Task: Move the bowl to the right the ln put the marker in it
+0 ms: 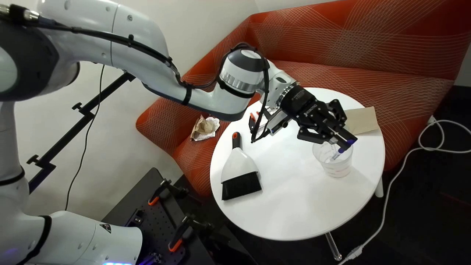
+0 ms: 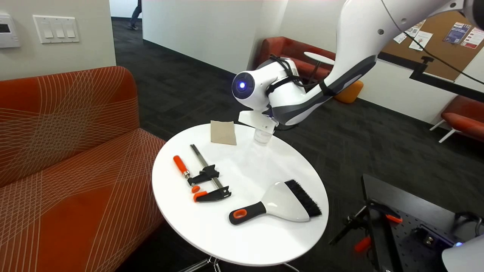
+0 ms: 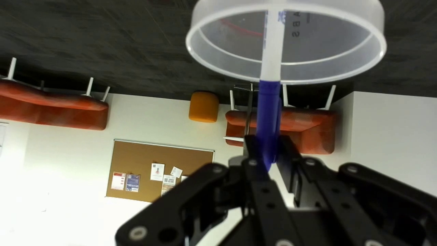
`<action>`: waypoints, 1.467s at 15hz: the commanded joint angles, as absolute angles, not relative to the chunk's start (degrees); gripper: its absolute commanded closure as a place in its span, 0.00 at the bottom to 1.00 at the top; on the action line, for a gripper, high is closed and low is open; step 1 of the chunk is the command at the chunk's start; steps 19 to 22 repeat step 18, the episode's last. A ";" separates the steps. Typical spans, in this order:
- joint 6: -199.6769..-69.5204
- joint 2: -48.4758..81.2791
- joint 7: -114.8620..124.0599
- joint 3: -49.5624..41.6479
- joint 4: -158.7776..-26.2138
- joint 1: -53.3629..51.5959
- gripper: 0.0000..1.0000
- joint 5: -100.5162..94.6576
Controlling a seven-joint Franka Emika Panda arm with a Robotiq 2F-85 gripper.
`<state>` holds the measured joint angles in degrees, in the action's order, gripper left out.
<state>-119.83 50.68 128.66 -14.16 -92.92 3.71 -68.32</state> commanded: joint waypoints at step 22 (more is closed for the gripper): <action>-119.18 44.49 128.73 -12.91 -92.63 4.59 0.00 -68.85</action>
